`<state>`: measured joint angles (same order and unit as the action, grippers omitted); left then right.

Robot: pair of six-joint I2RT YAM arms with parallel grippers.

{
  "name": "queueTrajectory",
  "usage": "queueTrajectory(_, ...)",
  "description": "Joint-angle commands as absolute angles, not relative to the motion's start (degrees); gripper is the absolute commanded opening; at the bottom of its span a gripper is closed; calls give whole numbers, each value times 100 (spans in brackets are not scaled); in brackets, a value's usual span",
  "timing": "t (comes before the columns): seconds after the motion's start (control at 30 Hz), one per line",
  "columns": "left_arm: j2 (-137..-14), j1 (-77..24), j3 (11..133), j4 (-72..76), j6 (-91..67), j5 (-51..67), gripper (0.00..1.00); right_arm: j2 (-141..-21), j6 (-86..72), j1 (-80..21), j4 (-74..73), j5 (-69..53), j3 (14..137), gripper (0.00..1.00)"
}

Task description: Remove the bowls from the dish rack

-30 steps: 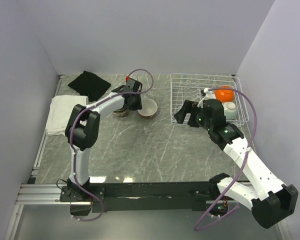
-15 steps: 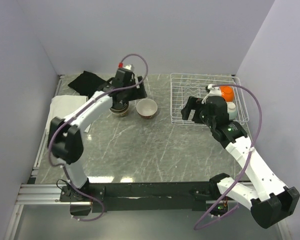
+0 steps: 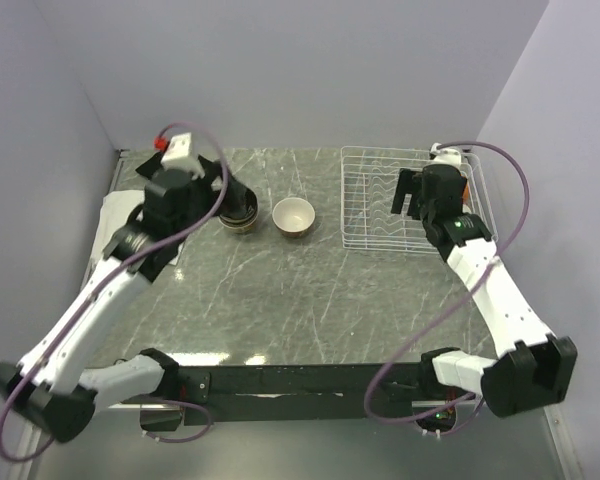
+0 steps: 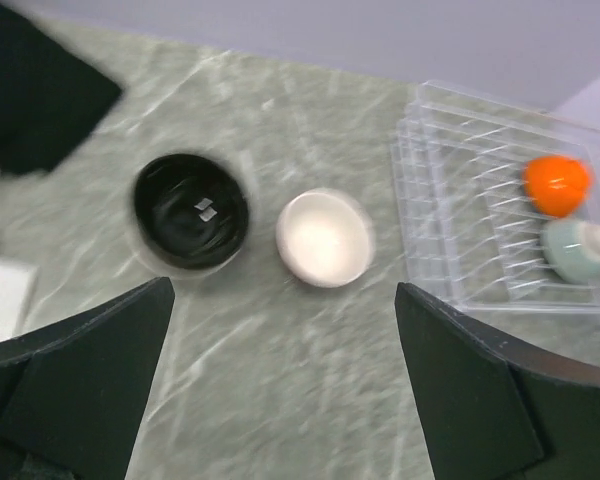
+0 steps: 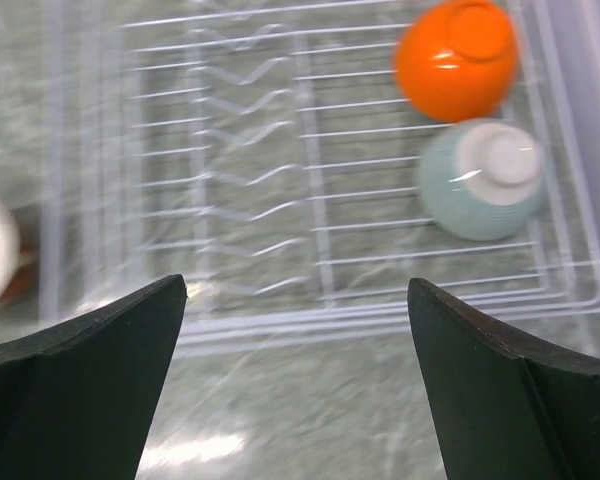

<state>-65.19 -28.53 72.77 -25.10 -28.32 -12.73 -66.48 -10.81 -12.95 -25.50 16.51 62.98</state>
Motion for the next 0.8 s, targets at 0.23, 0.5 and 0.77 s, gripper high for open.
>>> queueTrajectory(0.23, -3148, -2848, 3932, -1319, -2391, -3365, 99, -8347, 165, -19, -1627, 1556, 6794, 100)
queueTrajectory(0.5, -3365, -2839, 3488, -1019, -2039, -3735, 99, -9447, 1177, -26, -1705, 2126, 7347, 99)
queueTrajectory(0.77, -3982, -2707, 3648, -1152, -2197, -3744, 99, -10133, 2170, -26, -1283, 3023, 7321, 100)
